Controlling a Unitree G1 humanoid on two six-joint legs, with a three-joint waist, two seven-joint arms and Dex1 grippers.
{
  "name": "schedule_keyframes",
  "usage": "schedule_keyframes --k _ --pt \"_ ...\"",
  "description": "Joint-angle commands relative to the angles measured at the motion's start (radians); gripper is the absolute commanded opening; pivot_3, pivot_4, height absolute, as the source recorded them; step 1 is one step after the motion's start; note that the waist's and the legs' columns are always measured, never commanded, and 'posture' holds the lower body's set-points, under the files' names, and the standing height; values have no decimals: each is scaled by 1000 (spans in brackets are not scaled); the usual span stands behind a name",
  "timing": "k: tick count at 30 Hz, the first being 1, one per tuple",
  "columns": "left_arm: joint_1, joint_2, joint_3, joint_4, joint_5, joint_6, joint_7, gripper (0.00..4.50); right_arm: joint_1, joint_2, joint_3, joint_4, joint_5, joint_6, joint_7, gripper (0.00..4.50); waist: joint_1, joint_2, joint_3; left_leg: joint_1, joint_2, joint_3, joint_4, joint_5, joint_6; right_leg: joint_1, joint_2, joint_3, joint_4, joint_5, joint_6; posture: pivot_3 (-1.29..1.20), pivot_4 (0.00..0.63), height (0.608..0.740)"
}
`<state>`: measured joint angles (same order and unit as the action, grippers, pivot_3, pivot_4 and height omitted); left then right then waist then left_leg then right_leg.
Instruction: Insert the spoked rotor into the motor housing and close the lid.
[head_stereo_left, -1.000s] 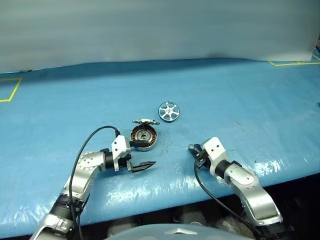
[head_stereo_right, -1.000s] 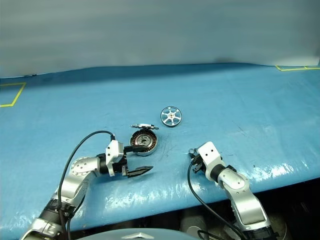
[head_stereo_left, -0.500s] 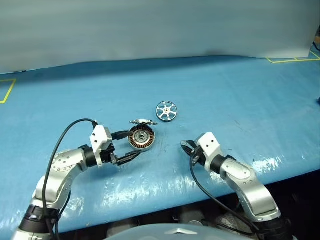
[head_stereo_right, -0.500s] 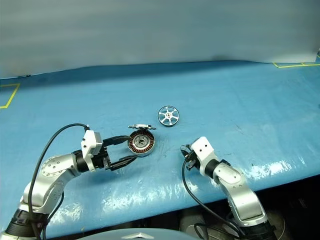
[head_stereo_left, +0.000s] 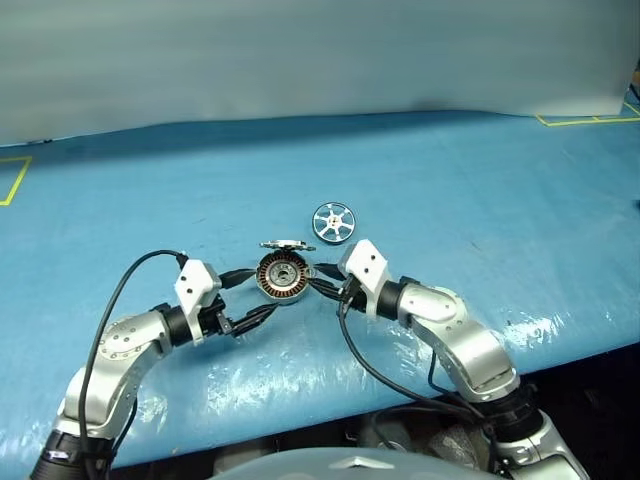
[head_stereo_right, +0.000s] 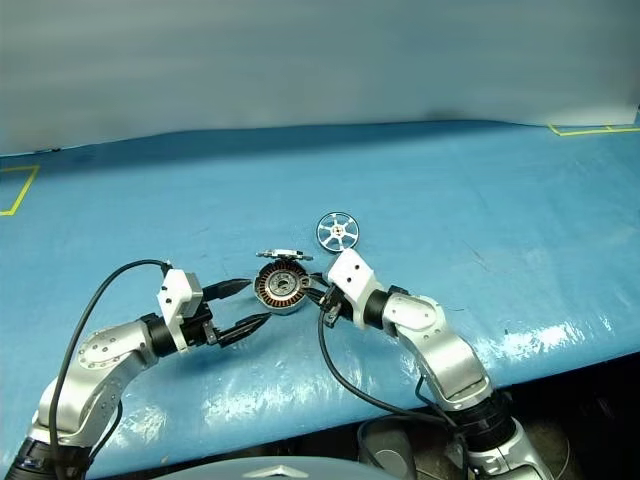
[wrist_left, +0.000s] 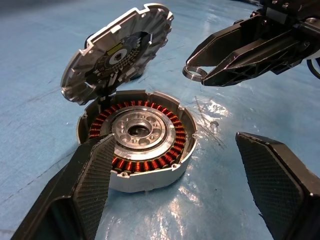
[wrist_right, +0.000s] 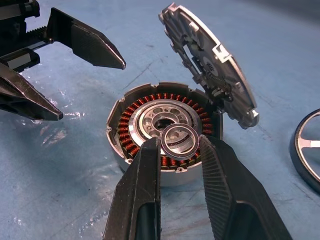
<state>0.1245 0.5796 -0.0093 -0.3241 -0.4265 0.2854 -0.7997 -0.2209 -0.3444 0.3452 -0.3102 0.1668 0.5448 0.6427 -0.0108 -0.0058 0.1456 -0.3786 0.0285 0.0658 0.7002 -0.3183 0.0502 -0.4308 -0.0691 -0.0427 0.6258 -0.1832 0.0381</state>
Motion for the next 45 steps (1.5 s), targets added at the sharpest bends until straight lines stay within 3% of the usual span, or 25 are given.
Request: schedule_keyframes --k 1,6,18,45 --pt "15 -28 9 -43 16 -42 26 4129 -55 41 13 54 -1 -34 5 764 0 0 0 0 0 0 0 0 -1 0 0 0 0 0 0 0 150 740" --pt "43 -70 6 -27 54 -115 48 4129 -110 121 3 164 15 -47 4 764 0 0 0 0 0 0 0 1 -2 0 0 0 0 0 0 0 150 740" --pt "67 -92 7 -37 48 -107 62 4129 -169 158 62 294 -54 -113 20 764 -2 0 0 0 0 0 0 1 -2 0 1 0 1 0 -1 0 150 740" --pt "41 -74 8 -5 70 -105 45 4129 -154 156 66 321 -94 -127 10 764 -2 1 0 0 1 0 -1 2 -4 0 1 0 1 0 -1 0 150 740"
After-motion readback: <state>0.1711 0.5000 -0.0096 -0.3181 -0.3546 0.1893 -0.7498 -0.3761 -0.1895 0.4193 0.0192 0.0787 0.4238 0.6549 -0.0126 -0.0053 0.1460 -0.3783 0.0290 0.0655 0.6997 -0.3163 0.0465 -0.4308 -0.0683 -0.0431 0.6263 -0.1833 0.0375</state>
